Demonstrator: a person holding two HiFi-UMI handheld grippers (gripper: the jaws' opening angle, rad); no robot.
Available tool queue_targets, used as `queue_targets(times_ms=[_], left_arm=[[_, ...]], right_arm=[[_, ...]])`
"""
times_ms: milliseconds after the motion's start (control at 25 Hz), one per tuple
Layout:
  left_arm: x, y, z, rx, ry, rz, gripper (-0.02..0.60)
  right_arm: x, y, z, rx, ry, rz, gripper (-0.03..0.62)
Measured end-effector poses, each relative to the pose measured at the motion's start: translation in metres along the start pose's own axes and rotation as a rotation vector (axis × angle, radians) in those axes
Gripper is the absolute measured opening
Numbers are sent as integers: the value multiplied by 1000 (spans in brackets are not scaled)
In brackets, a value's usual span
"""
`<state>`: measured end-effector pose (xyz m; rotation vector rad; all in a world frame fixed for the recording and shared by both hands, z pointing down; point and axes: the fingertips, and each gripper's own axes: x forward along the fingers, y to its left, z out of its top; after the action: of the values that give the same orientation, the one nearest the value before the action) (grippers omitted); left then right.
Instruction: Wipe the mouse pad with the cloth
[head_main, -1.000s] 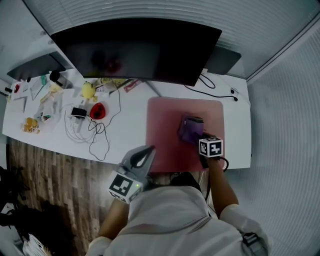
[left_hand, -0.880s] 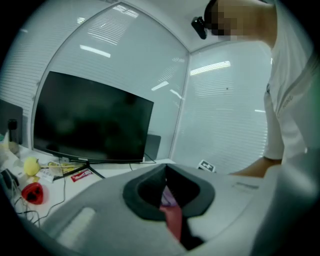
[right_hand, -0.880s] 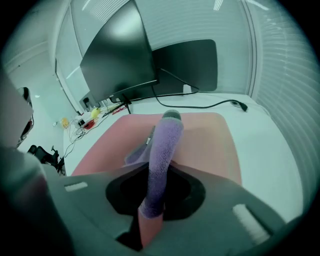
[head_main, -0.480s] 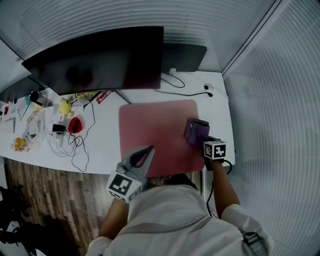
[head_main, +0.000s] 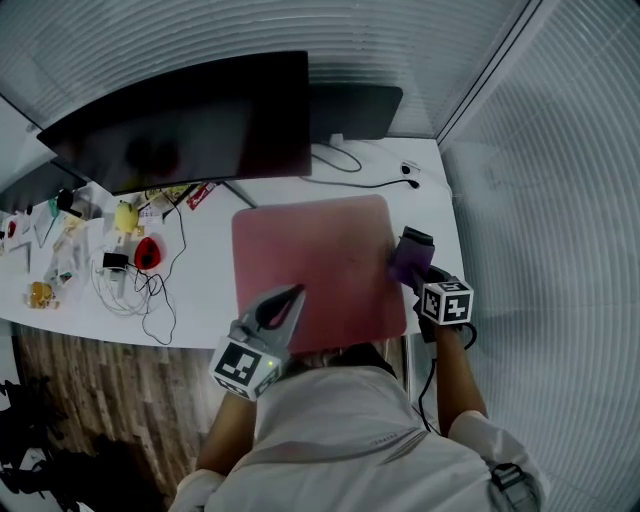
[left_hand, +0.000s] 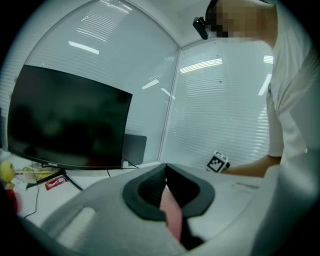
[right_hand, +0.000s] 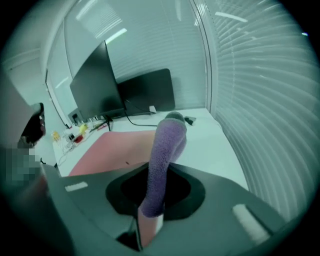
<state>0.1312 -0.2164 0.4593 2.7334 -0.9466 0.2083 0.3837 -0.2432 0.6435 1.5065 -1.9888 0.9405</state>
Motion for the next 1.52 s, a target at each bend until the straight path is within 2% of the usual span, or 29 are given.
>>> queue_targets(times_ms=[240,400,680,920,1040,1160,1320,1520], left_arm=[[-44,24,11,-6,-36,28,-2],[-100,51,13,-8,-54,73,-2],[-208,96,-2,-15,-49,140,-2],[-272,115,-6,-3,-68,167,-2],[-289,122,-17,-16,-61,170,-2],[-295,122,-20,-27,-73,166,-2],[-290,112,-25,-31,-67,146,-2],[-261,92,-19,0,-60,116,-2]], right_arm=[[-29,113,63,66,-173,248,55],[-22,206,72,29,-183,376,55],[35,362,25,-52,-76,525,55],[74,451,-22,-104,27,593,55],[94,472,-46,-134,88,579,55],[114,467,-66,-162,152,523,55],[124,439,-86,-147,215,435,55],[118,388,-95,-140,229,351,55]])
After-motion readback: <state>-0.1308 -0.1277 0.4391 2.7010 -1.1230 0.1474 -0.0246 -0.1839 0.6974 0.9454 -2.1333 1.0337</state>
